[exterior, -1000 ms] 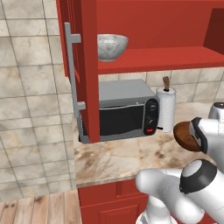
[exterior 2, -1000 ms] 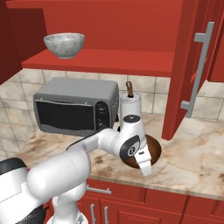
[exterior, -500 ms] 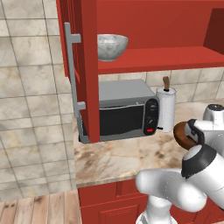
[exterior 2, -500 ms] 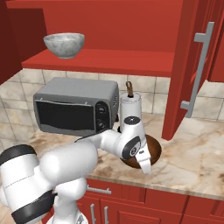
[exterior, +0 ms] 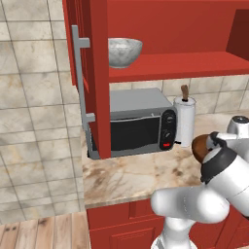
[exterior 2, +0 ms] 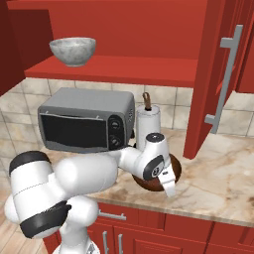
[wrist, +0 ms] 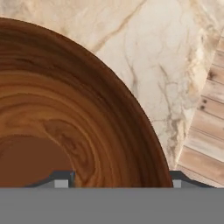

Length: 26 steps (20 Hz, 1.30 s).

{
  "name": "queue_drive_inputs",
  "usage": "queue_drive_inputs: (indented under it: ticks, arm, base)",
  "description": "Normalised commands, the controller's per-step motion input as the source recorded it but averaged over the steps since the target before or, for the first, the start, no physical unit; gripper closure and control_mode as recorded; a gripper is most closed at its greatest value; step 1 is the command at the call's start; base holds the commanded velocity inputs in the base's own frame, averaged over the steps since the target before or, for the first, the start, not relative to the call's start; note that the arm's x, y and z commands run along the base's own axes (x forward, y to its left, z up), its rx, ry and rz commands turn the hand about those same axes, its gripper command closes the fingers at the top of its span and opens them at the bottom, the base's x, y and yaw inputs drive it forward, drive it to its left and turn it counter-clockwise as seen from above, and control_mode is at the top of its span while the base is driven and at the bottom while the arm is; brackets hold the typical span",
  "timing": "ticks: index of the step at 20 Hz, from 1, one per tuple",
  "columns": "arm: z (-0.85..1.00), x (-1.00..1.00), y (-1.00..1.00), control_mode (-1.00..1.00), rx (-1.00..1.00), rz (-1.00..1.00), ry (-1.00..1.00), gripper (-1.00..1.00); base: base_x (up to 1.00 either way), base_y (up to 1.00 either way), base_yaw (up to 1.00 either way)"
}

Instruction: Open the cabinet. Pick the bowls from the counter and place them in the cabinet. Then close the cabinet.

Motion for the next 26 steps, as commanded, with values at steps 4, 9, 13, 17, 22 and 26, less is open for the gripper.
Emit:
queue_drive_inputs:
  ticks: [4,9,13,17,22,26]
  arm:
    - [-0.01,-0.02,0.01,-1.00,0.00,-0.03,-0.07,1.00]
    - [-0.06,0.00,0.00,-1.00,0.00,-0.09,-0.01,1.00]
    - [0.11,-0.25,0.00,-1.00,0.00,-0.13,-0.10,1.00]
    - [0.74,-0.43,0.00,-1.00,0.00,-0.19,-0.21,1.00]
    - [0.95,-0.52,-0.06,-1.00,0.02,-0.17,-0.26,1.00]
    - [1.00,-0.64,0.05,-1.00,0.00,-0.11,-0.37,1.00]
  base:
    - [0.00,0.00,0.00]
    - [0.00,0.00,0.00]
    - [0.00,0.00,0.00]
    - [0.00,0.00,0.00]
    - [0.00,0.00,0.00]
    - [0.00,0.00,0.00]
